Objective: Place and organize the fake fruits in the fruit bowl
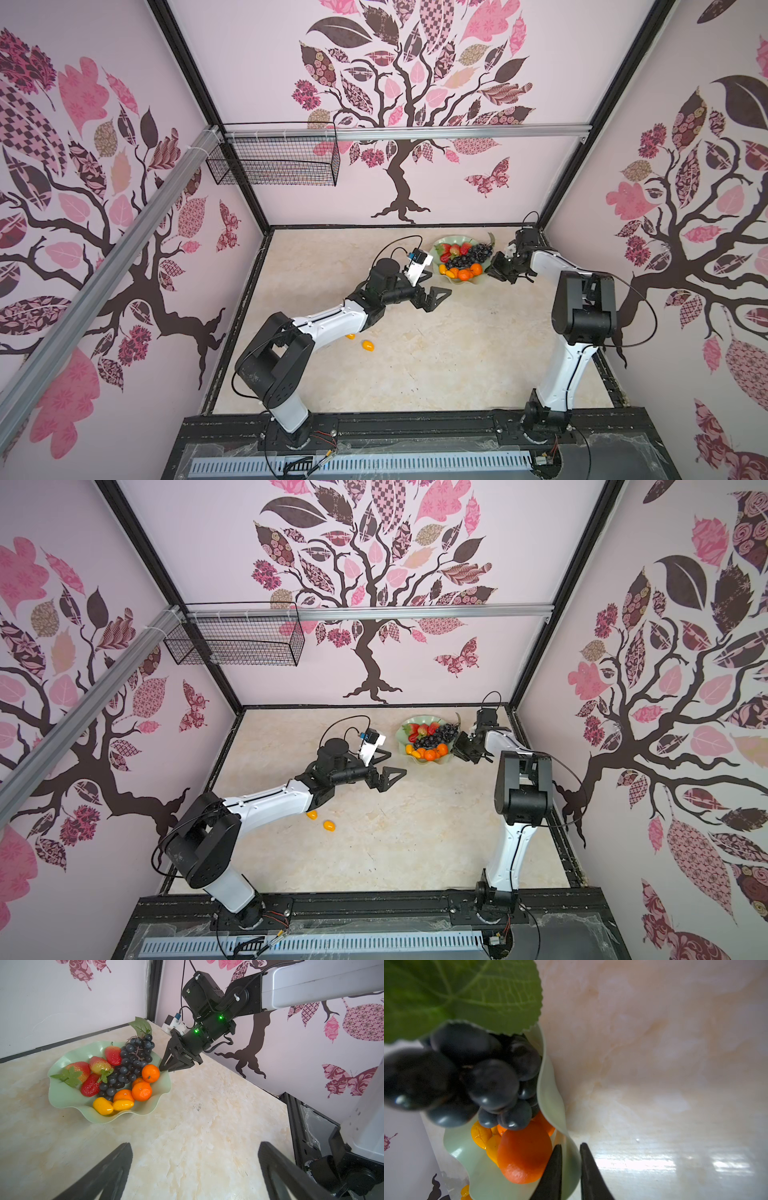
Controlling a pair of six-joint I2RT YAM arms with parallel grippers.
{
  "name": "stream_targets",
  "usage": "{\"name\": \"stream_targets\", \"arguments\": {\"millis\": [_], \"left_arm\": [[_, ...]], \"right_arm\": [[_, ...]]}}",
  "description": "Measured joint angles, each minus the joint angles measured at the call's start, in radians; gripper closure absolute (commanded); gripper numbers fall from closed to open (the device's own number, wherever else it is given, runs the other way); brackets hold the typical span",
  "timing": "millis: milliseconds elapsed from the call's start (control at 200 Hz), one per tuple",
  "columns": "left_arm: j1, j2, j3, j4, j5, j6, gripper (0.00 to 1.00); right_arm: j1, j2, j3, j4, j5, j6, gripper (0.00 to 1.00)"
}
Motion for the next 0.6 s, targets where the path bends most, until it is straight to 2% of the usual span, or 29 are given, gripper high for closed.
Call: {"name": "stream_targets", "arguments": {"millis": [275, 600], "left_arm": [[0.027, 0.000, 0.000, 0.000, 0.001, -0.006, 0.01], [0.080, 0.000, 0.000, 0.000, 0.002, -0.019, 0.01]], "right_arm": [[0.024, 0.000, -0.012, 0.007, -0.014, -0.014, 0.84], [0.150, -0.004, -0.021, -0.001, -0.013, -0.029, 0.84]]}}
